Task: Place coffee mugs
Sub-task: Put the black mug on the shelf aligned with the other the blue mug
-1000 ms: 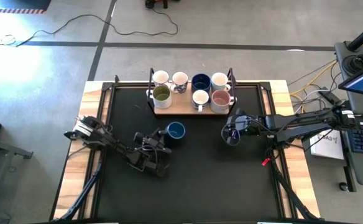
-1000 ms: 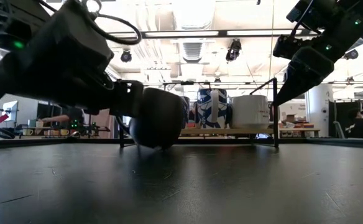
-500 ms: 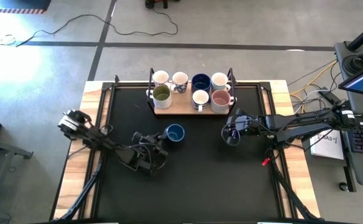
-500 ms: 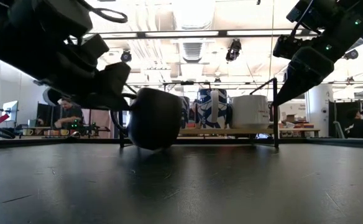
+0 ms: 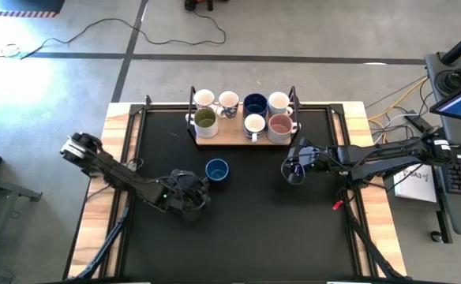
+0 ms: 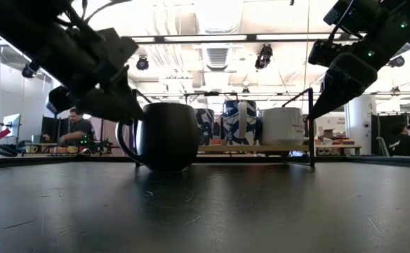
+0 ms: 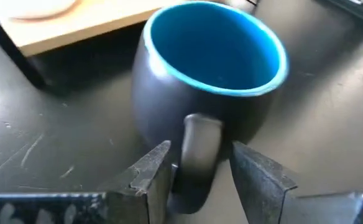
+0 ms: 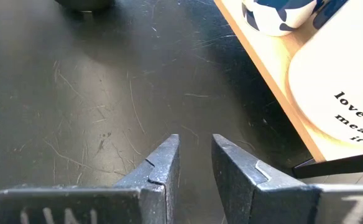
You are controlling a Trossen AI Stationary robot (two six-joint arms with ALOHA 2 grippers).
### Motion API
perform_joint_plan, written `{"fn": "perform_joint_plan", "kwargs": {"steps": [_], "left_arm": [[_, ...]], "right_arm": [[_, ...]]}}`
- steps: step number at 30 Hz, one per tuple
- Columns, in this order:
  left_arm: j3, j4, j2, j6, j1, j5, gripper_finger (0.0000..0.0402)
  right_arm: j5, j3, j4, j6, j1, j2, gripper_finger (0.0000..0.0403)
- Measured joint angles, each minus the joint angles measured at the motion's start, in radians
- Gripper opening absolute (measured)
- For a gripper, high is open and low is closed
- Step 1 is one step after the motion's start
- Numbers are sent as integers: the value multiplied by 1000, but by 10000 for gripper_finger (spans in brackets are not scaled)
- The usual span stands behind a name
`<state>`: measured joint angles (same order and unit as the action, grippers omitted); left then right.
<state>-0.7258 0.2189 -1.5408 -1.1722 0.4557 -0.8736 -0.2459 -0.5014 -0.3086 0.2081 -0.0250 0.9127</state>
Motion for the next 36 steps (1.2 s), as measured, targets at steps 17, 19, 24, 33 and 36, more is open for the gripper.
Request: {"fn": "perform_joint_plan", "kwargs": {"steps": [17,19,24,33,36], "left_arm": [[-294,364,56,521,2,39,186],[-297,343,55,670,1,51,193],[-293,312,57,869,-40,221,222],[-292,300,61,1038,-157,434,244],[-292,295,61,1088,-199,491,243]], "right_arm": [[0,0,0,0,0,0,84],[0,0,0,0,0,0,84],[0,0,0,0,0,0,84],[0,0,0,0,0,0,84],[0,0,0,0,0,0,84]]}}
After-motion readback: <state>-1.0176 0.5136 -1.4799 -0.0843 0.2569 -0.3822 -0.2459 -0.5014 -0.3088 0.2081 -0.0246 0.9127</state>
